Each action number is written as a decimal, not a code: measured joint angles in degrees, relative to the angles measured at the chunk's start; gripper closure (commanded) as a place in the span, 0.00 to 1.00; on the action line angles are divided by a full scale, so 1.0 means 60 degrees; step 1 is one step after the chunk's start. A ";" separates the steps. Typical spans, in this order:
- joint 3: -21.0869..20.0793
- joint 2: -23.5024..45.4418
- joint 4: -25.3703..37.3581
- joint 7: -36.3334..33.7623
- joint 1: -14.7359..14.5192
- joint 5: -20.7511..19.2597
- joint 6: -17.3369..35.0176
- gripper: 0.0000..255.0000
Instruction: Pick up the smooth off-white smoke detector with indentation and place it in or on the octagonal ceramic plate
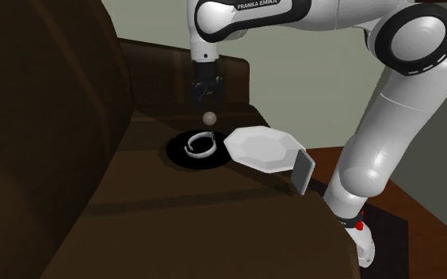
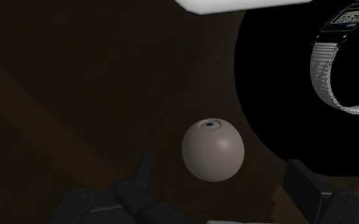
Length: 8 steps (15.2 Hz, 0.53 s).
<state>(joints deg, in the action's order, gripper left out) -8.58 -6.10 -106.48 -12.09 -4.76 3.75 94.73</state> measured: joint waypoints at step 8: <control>-0.0022 -0.0015 -0.0582 0.0001 -0.0018 0.0016 0.0570 0.00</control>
<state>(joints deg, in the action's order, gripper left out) -8.71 -6.19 -109.97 -12.08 -4.87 3.85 98.15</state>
